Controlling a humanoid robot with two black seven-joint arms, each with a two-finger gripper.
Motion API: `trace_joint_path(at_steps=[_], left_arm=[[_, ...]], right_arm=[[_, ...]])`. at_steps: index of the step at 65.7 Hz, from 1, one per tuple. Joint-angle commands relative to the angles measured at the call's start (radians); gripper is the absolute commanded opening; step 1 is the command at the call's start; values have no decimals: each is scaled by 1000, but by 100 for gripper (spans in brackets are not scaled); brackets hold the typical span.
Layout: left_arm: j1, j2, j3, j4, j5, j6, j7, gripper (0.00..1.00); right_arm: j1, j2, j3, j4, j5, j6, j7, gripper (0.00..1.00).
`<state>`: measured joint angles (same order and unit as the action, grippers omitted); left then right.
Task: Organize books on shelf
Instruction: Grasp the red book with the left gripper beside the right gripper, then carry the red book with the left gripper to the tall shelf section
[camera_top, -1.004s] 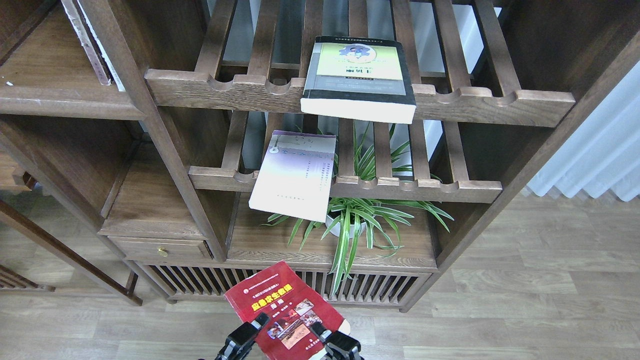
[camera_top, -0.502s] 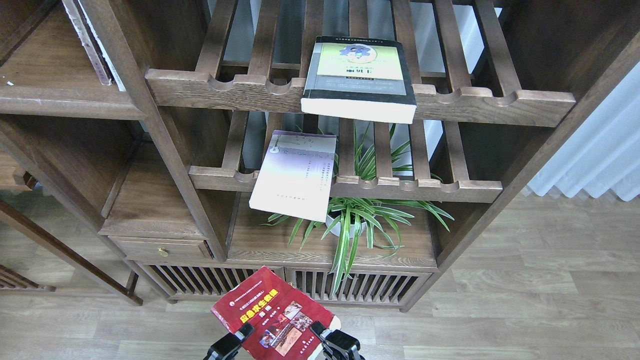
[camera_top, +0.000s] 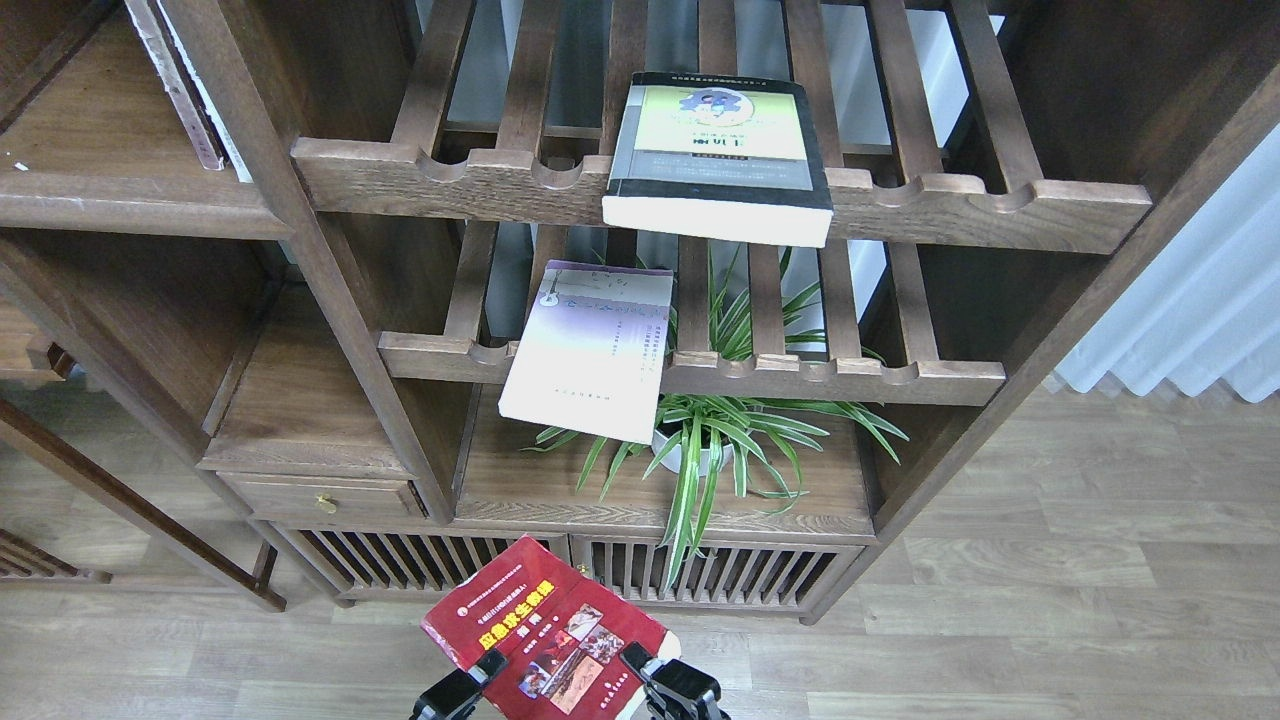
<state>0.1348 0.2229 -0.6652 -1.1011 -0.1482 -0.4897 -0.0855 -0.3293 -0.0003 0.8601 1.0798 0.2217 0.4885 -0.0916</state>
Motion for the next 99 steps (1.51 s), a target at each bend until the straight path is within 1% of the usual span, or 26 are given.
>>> trace_joint_path(at_steps=[1, 8, 10, 13, 15, 16, 17, 19, 21, 24, 25, 26, 27, 31, 40, 41, 42, 44, 45, 46, 47, 48, 51, 71, 88, 99], left_arm=[[-4, 21, -309, 10, -1, 1, -7, 7], [-9, 21, -306, 10, -1, 1, -4, 7], [-11, 21, -304, 10, -1, 1, -2, 7], [-11, 21, -303, 10, -1, 1, -2, 7], [-11, 21, -300, 10, -1, 1, 0, 7], [-11, 21, -300, 10, -1, 1, 0, 7], [-11, 21, -298, 10, -1, 1, 0, 7], [-11, 21, -297, 10, 1, 1, 0, 7], [-11, 21, -295, 10, 1, 1, 1, 7], [-11, 21, -294, 10, 1, 1, 1, 7], [-11, 21, -294, 10, 1, 1, 1, 7], [-11, 21, -294, 10, 1, 1, 1, 7], [-12, 21, -294, 10, 1, 1, 1, 7], [-12, 19, -292, 10, 1, 1, 1, 7], [-21, 21, -290, 10, 1, 1, 1, 7], [-21, 21, -290, 10, -1, 1, 1, 7], [-21, 21, -290, 10, -1, 1, 1, 7], [-21, 21, -292, 10, 1, 1, 1, 7], [-21, 21, -291, 10, -1, 1, 1, 7], [-21, 21, -290, 10, -1, 1, 1, 7], [-21, 21, -290, 10, -1, 1, 1, 7], [-21, 22, -292, 10, -1, 1, 1, 7], [-21, 23, -292, 10, -1, 1, 1, 7], [-35, 33, -307, 10, -1, 1, 1, 7], [-8, 141, -320, -14, -1, 1, 6, 7], [66, 236, -407, -126, 1, 1, 19, 7]], right_arm=[[1, 0, 42, 2, -7, 0, 0, 99], [3, 0, 42, 0, -8, 0, -2, 98], [3, 0, 43, 0, -10, 0, -2, 96], [3, 0, 48, 2, -10, 0, -2, 90], [1, 0, 53, 0, -10, 0, 0, 81], [1, 0, 54, 0, -10, 0, 0, 79], [0, 0, 57, 0, -10, 0, 7, 71], [-2, 0, 59, 0, -8, 0, 10, 66], [0, 0, 60, -1, -7, 0, 10, 56], [1, 0, 59, -6, -7, 0, 10, 47], [1, 0, 59, -9, -4, 0, 10, 37], [1, 0, 59, -11, -4, 0, 10, 33], [1, 0, 59, -14, -1, 0, 12, 24], [3, 0, 53, -32, 2, 0, 15, 4], [10, 0, 43, -60, -1, 0, 13, 6], [10, 0, 43, -60, -1, 0, 13, 7], [10, 0, 42, -58, -2, 0, 13, 12], [10, 0, 42, -58, -4, 0, 12, 23], [13, 0, 40, -58, -7, 0, 6, 41], [15, 0, 40, -58, -8, 0, 4, 51], [16, 0, 40, -58, -8, 0, 4, 64], [22, 0, 40, -58, -8, 0, 4, 83], [30, 0, 40, -58, -7, 0, 4, 99], [32, 0, 42, -58, -4, 0, 12, 99], [35, 0, 50, -70, 1, 0, 13, 100], [39, 0, 56, -74, 5, 0, 13, 99]])
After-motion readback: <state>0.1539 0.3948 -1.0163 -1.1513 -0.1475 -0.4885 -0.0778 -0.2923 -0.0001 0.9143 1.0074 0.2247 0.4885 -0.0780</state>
